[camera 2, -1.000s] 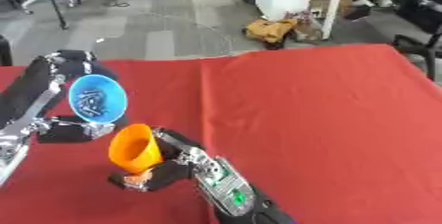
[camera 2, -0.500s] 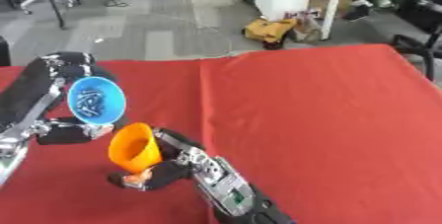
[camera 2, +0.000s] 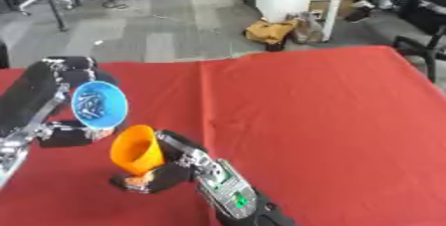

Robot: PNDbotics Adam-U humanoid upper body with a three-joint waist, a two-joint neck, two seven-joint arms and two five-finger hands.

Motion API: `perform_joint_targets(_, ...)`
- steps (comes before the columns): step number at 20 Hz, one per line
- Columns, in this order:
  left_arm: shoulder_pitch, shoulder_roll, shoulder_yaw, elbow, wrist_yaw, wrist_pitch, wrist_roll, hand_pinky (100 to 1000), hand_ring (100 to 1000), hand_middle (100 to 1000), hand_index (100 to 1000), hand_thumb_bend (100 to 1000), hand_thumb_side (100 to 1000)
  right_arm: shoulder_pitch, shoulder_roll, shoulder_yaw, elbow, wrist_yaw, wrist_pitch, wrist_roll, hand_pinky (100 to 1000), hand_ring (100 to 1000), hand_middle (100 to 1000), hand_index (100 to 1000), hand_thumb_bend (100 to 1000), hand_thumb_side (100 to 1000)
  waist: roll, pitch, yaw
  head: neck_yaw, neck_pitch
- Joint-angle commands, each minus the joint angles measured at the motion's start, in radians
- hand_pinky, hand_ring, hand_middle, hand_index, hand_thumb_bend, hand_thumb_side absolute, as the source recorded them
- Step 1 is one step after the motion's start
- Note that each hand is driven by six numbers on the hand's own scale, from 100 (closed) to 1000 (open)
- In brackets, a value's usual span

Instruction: Pour the contents of one cup into another cup.

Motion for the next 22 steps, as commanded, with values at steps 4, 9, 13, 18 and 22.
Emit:
perform_joint_targets(4,-0.021,0.023,0.001,-0.042,-0.085,-0.008,-0.003,371,357,401,660,625,100,-0.011,-0.003,-0.009,-0.007,-0.006,-0.002,0.004,697,388,357,448,383,100,-0.001,-0.017,0.0,-0.003,-0.008)
perform_joint_targets(9,-0.023,0.026,-0.002,-0.072,-0.146,-0.017,-0.002,366,372,409,664,629,100,-0.01,-0.004,-0.01,-0.007,-0.006,-0.002,0.005,697,388,357,448,383,100,-0.001,-0.017,0.001,-0.002,-0.009)
perform_joint_targets(13,-0.024,0.029,-0.007,-0.092,-0.201,-0.024,0.005,363,384,415,667,632,100,-0.01,-0.004,-0.011,-0.006,-0.006,-0.003,0.006,696,388,357,448,383,100,-0.002,-0.017,0.002,-0.002,-0.008)
perform_joint_targets(18,-0.024,0.031,-0.009,-0.104,-0.246,-0.029,0.016,362,390,418,669,633,100,-0.01,-0.004,-0.012,-0.006,-0.007,-0.003,0.005,695,387,357,448,383,100,-0.003,-0.017,0.002,-0.002,-0.009)
perform_joint_targets(22,-0.023,0.033,-0.011,-0.104,-0.262,-0.032,0.018,362,395,420,670,634,100,-0.01,-0.005,-0.012,-0.006,-0.008,-0.003,0.005,694,387,357,447,383,100,-0.003,-0.017,0.003,-0.001,-0.009)
